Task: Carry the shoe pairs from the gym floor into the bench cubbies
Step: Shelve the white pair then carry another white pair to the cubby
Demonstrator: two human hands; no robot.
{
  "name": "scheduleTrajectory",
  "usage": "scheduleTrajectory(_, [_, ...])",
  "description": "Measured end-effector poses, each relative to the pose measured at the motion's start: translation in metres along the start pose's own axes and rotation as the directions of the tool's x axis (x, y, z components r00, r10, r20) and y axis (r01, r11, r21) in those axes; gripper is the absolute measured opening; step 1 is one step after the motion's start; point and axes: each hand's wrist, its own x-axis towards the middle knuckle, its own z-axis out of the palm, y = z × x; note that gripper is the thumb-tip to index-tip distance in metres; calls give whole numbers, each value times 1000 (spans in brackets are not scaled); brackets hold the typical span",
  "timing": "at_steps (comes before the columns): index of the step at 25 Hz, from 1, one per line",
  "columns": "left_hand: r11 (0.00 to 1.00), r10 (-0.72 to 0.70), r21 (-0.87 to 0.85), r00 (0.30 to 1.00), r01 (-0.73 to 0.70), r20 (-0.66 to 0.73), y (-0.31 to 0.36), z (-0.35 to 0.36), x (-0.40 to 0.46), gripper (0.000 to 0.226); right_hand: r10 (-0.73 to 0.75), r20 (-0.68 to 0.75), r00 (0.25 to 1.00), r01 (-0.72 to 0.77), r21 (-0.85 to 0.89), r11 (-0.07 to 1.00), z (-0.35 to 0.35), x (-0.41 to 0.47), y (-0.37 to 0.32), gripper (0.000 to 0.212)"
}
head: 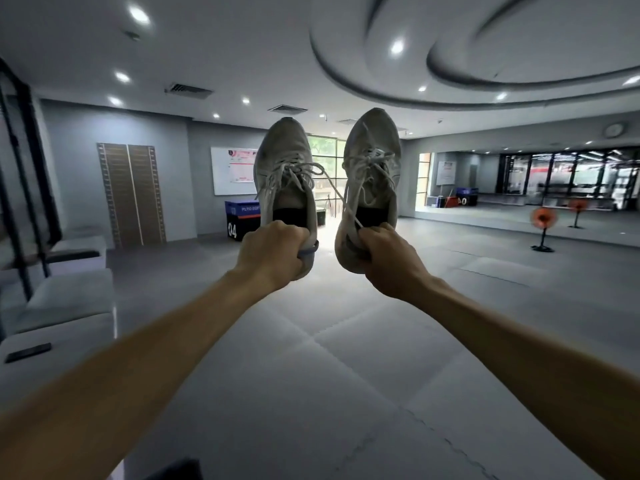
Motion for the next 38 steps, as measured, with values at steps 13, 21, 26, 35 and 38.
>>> scheduleTrajectory(13, [999, 11, 49, 1000, -12, 19, -71, 218, 261, 14, -92, 7, 996, 92, -42, 995, 193, 218, 207, 5])
scheduleTrajectory(21, [983, -94, 160, 995, 89, 20, -144, 322, 428, 18, -213, -11, 977, 212, 155, 965, 338, 401, 307, 14])
scheduleTrajectory(26, [967, -153, 205, 988, 149, 6, -212, 391, 507, 20, -291, -17, 957, 287, 226, 931, 431, 498, 344, 10])
scheduleTrajectory(35, [940, -248, 239, 969, 244, -16, -391, 500, 675, 16, -350, -54, 935, 349, 316, 882, 605, 707, 386, 19])
scheduleTrajectory(38, [932, -255, 265, 967, 248, -9, -439, 534, 723, 8, -352, -56, 935, 349, 340, 873, 658, 769, 396, 23])
